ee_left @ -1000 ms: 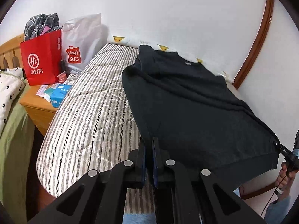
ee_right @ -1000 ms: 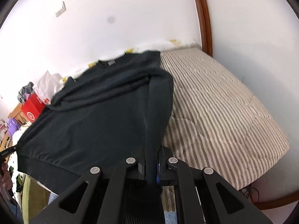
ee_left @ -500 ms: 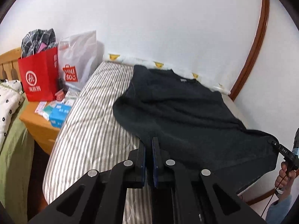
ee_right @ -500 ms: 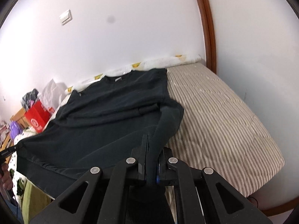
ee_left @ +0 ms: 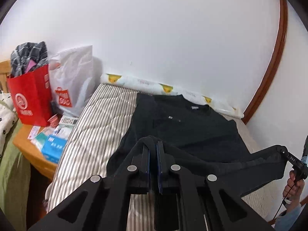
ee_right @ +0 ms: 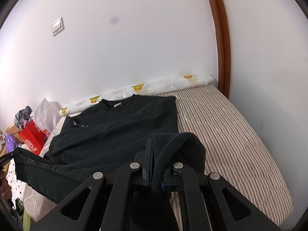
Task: Fold small clothes
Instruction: 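Grasp the hem with both tools and fold it up toward the collar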
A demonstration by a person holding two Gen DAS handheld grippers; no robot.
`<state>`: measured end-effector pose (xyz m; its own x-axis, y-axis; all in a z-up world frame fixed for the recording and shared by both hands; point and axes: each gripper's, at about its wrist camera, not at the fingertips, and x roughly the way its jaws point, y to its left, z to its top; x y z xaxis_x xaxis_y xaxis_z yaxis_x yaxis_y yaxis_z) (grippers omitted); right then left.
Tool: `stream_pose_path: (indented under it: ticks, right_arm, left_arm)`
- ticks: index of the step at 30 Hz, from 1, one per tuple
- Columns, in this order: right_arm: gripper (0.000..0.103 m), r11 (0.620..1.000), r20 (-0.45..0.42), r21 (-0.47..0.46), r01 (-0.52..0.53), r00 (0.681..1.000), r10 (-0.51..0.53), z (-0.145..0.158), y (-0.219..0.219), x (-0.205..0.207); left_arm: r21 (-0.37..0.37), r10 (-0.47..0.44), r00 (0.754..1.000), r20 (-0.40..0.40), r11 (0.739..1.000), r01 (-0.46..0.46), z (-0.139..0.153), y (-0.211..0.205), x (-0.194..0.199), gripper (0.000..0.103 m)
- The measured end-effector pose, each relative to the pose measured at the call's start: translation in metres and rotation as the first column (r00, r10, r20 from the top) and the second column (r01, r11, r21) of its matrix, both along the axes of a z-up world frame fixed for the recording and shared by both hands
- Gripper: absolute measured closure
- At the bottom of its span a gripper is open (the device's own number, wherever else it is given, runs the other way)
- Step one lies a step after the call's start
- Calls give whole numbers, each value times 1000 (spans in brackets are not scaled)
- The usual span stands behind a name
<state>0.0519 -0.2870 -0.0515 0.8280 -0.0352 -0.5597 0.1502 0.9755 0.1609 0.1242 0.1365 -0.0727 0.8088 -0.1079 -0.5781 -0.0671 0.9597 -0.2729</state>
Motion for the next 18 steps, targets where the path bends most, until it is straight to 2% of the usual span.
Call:
stream_pose_path:
  ticks: [8, 13, 18]
  right_arm:
    - [97, 1000, -9, -1, 7, 1000, -7, -1, -4, 76]
    - [97, 999, -40, -39, 6, 999, -7, -17, -3, 118]
    - [97, 998, -91, -59, 11, 996, -17, -42, -7, 154]
  left_arm:
    - [-5, 25, 999, -28, 1000, -25, -11, 8, 72, 97]
    - [24, 39, 997, -71, 999, -38, -30, 7, 109, 97]
    - [18, 53, 991, -125, 999, -51, -50, 11, 138, 97]
